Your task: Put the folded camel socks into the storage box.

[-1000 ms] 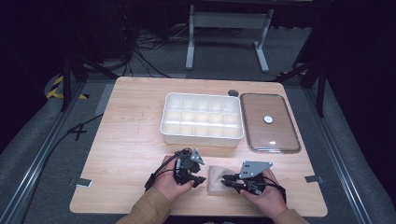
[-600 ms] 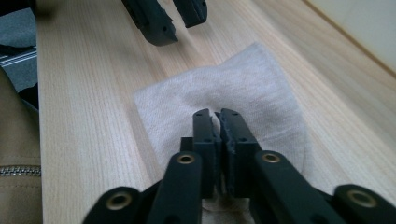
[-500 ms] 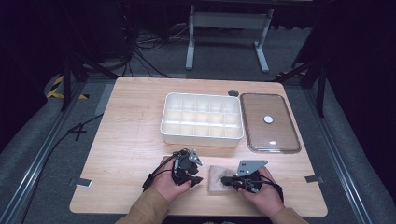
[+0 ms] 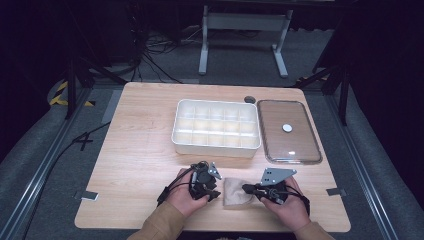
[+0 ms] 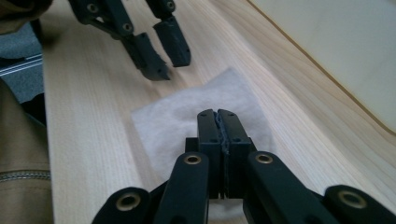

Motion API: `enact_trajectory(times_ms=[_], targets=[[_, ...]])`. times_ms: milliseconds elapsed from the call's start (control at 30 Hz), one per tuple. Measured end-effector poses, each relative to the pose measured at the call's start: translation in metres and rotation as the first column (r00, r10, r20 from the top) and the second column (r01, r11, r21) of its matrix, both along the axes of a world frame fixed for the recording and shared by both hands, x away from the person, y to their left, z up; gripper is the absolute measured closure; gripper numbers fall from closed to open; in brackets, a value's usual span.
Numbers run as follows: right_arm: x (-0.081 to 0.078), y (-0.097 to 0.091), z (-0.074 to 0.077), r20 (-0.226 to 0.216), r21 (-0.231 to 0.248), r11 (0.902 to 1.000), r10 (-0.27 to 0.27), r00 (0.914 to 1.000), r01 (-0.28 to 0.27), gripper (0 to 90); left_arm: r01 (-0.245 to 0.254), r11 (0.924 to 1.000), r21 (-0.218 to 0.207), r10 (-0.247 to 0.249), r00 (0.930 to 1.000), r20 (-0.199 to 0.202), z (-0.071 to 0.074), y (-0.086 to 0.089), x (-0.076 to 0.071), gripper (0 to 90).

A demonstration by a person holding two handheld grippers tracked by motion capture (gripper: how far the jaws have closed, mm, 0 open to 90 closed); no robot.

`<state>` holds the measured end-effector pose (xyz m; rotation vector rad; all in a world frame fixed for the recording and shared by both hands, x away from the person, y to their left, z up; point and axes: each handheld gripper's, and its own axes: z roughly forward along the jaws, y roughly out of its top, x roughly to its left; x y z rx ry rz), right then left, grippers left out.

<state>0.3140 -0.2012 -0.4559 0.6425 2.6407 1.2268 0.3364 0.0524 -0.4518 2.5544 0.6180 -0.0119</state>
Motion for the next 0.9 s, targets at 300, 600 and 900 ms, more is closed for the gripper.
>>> enact_trajectory(times_ms=[300,600,900], targets=[[0.007,-0.001,-0.016,-0.055,-0.005,0.9999,0.012,0.9984,-0.013,89.2,0.001,1.0000,-0.007,-0.001,0.9999,-0.013,-0.001,-0.002,0.000,68.2],[0.006,-0.002,-0.019,-0.059,0.018,0.9997,0.020,0.9980,-0.019,89.5,0.060,0.9981,-0.018,-0.060,0.9981,-0.013,-0.004,-0.014,-0.002,72.6],[0.002,-0.003,-0.020,-0.025,0.020,0.9996,0.019,0.9995,-0.018,89.5,0.102,0.9936,-0.050,-0.101,0.9948,0.009,-0.001,-0.023,-0.001,71.3]])
